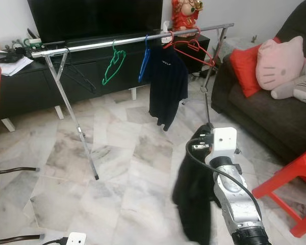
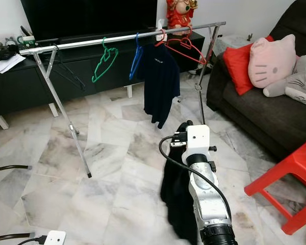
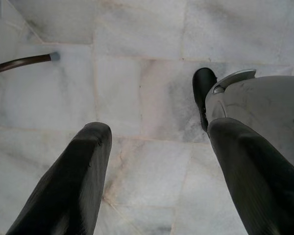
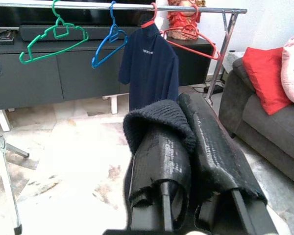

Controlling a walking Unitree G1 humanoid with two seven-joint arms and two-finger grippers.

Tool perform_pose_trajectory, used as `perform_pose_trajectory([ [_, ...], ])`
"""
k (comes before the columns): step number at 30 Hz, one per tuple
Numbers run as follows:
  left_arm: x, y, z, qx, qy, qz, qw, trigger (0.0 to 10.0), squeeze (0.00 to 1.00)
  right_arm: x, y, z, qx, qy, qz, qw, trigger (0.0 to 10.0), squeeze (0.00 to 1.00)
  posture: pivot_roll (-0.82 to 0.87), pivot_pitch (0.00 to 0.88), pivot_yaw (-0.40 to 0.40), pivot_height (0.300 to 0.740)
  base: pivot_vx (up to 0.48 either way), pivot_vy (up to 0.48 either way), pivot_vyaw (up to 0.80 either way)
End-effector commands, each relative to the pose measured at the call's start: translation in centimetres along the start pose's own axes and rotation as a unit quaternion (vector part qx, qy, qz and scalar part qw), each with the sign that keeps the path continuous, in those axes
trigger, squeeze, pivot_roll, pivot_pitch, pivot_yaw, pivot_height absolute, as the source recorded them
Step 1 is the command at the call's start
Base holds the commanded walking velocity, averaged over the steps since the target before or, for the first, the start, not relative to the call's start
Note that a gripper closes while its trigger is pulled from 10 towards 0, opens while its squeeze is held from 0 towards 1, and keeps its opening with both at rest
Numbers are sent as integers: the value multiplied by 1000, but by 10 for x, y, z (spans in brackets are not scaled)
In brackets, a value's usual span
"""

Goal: Hang hanger

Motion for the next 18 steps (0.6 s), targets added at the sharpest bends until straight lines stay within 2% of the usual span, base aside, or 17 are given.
perform_pose_trajectory([
  [1,-7,-5,-1,9,-12,8,1000,10000,0,6,10,3,-19,8,6,1000,10000,0,-13,0,-51,740,0,0,0],
  [5,-9,-4,0,8,-18,9,1000,10000,0,6,12,5,-22,7,9,1000,10000,0,-11,0,-55,740,0,0,0],
  [13,-9,-2,0,9,-14,-2,1000,10000,0,-2,14,10,-20,-14,6,1000,10000,0,-8,0,-66,740,257,0,0],
  [18,-8,-1,0,9,-14,-6,1000,10000,0,2,17,10,-28,-2,11,1000,10000,0,-12,0,-64,740,262,0,-81],
])
Point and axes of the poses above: a point about 5 cm out from each wrist's last joint towards the gripper, its own z axis pointing out of the wrist towards the gripper, its own y axis along the axis of the wrist's last joint, x = y × z, the point moved 6 cm from there along z, pointing out of the wrist towards the gripper, and after that the axes turned 11 degrees about z, right-handed, at the moved point
